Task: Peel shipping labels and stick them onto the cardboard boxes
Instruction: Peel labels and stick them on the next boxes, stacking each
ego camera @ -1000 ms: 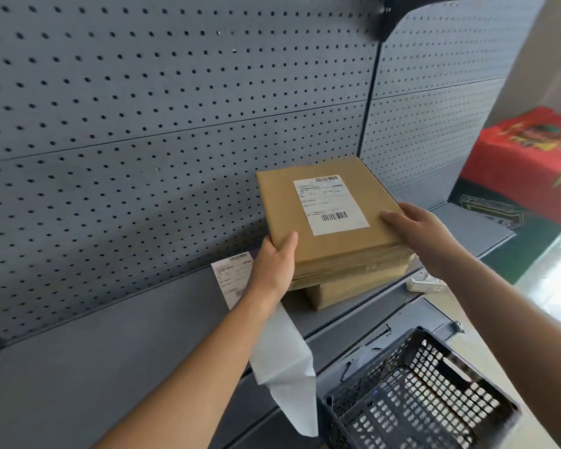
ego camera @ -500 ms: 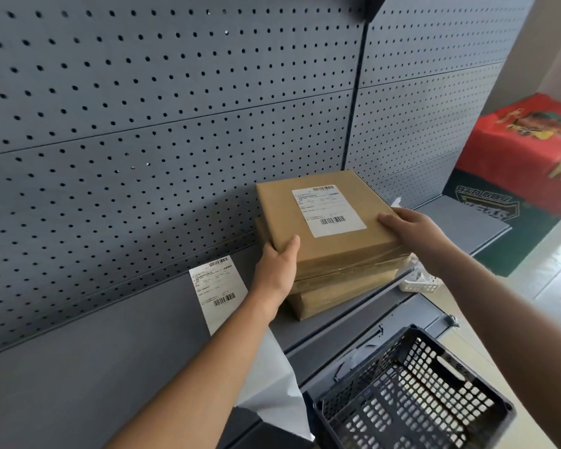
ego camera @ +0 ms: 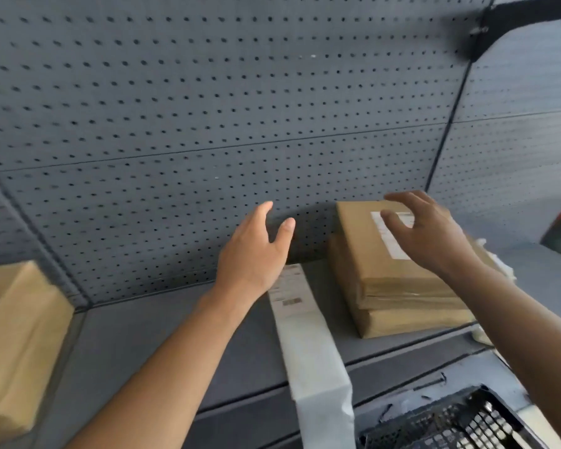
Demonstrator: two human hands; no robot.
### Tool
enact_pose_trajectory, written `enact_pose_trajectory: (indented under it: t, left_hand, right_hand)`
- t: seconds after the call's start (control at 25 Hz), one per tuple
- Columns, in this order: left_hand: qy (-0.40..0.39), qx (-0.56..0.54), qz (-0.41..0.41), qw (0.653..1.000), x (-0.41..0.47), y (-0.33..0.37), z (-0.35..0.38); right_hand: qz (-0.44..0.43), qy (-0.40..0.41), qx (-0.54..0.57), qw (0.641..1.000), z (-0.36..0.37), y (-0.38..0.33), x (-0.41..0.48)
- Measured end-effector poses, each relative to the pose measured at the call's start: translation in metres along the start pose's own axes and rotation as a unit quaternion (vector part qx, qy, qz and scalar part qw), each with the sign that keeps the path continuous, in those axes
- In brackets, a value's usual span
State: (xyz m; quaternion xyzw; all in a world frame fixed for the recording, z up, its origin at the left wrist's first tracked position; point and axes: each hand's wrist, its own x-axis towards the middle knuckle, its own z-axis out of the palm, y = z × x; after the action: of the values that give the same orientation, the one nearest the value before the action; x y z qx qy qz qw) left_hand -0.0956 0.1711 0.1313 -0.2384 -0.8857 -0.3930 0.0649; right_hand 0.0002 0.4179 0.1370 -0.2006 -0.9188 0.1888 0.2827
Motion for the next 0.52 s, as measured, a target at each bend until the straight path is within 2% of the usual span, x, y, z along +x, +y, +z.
enact_pose_trajectory:
  t: [0.12,0.2,0.36,0.52]
  left_hand:
    - [0.061,0.099,-0.010,0.993,-0.014,-0.024,-0.065]
    - [0.110,0.159,-0.045,0.980,-0.033,-0.055,-0.113]
    - [0.179,0.167,-0.118,0.962,-0.074,-0.117,-0.200]
    - [0.223,0.216,-0.226,0.924,-0.137,-0.180,-0.280]
  right_hand:
    - [-0.071,-0.024,0.026,0.997,0.024,-0.063,0.006]
    - [-0.131,-0.047,0.050,0.989,0.045,-0.116,0.003]
    - [-0.213,-0.094,0.095,0.968,0.086,-0.212,-0.016]
    - [-0.269,-0.168,0.146,0.937,0.131,-0.299,-0.051]
